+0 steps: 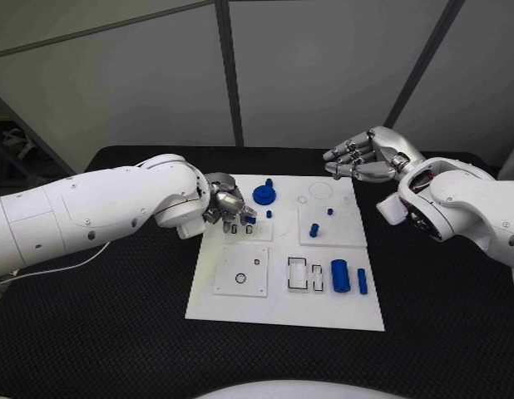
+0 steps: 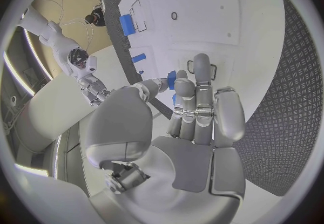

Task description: Assemble the parts on the task board

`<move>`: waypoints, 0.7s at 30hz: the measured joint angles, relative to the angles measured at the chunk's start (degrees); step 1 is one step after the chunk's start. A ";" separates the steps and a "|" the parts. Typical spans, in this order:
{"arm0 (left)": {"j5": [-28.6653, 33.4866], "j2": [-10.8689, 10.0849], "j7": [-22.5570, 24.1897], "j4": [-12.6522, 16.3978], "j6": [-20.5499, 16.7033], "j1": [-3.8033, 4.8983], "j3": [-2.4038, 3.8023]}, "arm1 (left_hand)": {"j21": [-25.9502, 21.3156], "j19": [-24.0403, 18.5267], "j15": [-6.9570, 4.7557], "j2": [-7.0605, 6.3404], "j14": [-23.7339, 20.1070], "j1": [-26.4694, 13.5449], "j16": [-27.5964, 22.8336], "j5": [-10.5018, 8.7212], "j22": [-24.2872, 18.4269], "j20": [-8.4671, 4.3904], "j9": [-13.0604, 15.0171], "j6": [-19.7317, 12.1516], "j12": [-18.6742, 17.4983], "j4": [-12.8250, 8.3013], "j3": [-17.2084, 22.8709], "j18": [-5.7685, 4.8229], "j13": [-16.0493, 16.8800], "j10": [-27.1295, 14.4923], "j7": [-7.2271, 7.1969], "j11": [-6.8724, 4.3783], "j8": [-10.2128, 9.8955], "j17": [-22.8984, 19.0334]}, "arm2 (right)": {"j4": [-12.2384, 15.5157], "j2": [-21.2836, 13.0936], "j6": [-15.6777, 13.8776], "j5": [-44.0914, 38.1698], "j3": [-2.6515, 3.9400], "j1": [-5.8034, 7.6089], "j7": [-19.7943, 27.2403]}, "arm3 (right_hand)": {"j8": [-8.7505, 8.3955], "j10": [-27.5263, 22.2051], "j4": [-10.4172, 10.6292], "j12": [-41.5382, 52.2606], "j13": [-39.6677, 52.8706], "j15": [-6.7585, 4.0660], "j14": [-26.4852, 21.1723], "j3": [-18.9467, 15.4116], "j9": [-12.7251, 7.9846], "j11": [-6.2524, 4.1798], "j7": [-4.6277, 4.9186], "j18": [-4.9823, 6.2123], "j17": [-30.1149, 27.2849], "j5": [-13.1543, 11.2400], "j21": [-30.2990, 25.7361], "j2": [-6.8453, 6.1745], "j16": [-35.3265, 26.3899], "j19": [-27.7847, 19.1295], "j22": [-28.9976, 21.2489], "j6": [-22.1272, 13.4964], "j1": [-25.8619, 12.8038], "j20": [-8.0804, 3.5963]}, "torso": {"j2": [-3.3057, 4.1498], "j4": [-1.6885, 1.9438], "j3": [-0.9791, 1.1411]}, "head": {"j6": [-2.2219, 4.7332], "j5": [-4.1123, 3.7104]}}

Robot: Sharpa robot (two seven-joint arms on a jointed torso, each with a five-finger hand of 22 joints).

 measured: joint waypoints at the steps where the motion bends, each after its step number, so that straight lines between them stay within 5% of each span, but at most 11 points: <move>1: -0.28 0.05 -0.02 -0.02 -0.10 -0.01 -0.01 | 0.00 0.00 0.00 0.00 0.00 0.00 0.00 0.21 0.11 0.00 0.05 0.00 0.00 0.00 0.00 0.01 0.11 0.00 0.00 0.00 0.19 0.00 | -0.01 0.01 0.01 0.00 0.00 0.00 0.00 | 0.00 0.00 0.00 0.00 0.00 0.00 0.00 0.00 0.00 0.00 0.00 0.00 0.00 0.00 0.00 0.00 0.00 0.00 0.00 0.00 0.00 0.00 | 0.00 0.00 0.00 | 0.00 0.03; 21: -6.76 1.92 -0.49 -1.26 0.99 -0.12 -0.74 | 0.00 -0.01 -0.09 -0.08 0.29 -1.28 -0.23 1.13 0.24 0.00 0.40 -0.21 0.39 -1.04 0.69 0.01 0.14 0.12 -0.20 -0.11 0.90 0.14 | 0.00 0.01 0.09 0.00 0.00 0.00 -0.03 | 0.00 0.00 0.00 0.00 -0.04 0.00 0.00 0.00 0.00 0.00 0.00 0.00 0.00 0.00 0.00 0.00 0.00 0.00 0.01 0.00 0.00 0.00 | 0.10 -0.18 -0.01 | -0.17 0.37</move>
